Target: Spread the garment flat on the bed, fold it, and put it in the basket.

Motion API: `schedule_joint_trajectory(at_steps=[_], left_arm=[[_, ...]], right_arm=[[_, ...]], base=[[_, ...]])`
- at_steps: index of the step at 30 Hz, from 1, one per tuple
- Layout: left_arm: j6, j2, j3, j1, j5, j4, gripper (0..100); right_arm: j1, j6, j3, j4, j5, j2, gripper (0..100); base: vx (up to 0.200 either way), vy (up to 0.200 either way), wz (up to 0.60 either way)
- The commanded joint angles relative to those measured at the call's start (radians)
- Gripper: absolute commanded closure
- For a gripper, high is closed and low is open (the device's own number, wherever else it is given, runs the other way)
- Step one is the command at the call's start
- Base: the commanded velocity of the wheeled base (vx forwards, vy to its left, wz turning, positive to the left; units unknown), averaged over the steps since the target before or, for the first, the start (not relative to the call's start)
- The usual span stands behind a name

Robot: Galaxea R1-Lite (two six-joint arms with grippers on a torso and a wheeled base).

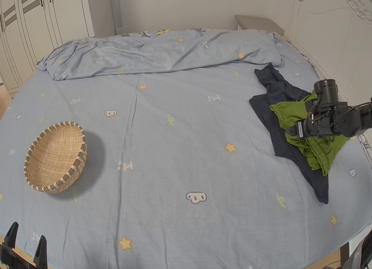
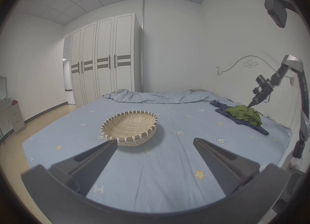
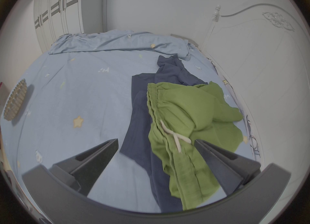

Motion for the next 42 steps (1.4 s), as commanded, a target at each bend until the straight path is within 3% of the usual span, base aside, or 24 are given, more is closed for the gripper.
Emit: schedule_joint_trajectory(at_steps=[1,15,16,29,35,38,39,42], left_arm=[[0.000,-0.015,0.015,0.000,0.001,0.000,0],[0.000,-0.015,0.013,0.000,0.001,0.000,0],[0.000,-0.015,0.015,0.000,0.001,0.000,0],[0.000,-0.015,0.015,0.000,0.001,0.000,0],[0.000,-0.015,0.013,0.000,0.001,0.000,0],[0.000,-0.015,0.013,0.000,0.001,0.000,0],[0.000,-0.015,0.013,0.000,0.001,0.000,0],[0.000,-0.015,0.013,0.000,0.001,0.000,0]], right_arm=[[-0.001,-0.001,-0.059,-0.007,-0.023,0.121,0],[-0.021,0.002,-0.082,-0.011,-0.047,0.142,0],[-0.021,0.002,-0.082,-0.011,-0.047,0.144,100],[-0.019,0.004,-0.101,-0.034,-0.050,0.142,100],[0.006,0.024,-0.100,0.018,-0.049,0.084,100],[0.033,0.058,-0.109,0.062,-0.047,0.064,100],[0.105,0.156,-0.154,0.167,-0.041,0.041,100],[0.187,0.223,-0.192,0.254,-0.033,0.023,100]], base=[[0.000,0.000,0.00],[0.000,0.000,0.00],[0.000,0.000,0.00],[0.000,0.000,0.00],[0.000,0.000,0.00],[0.000,0.000,0.00],[0.000,0.000,0.00],[0.000,0.000,0.00]])
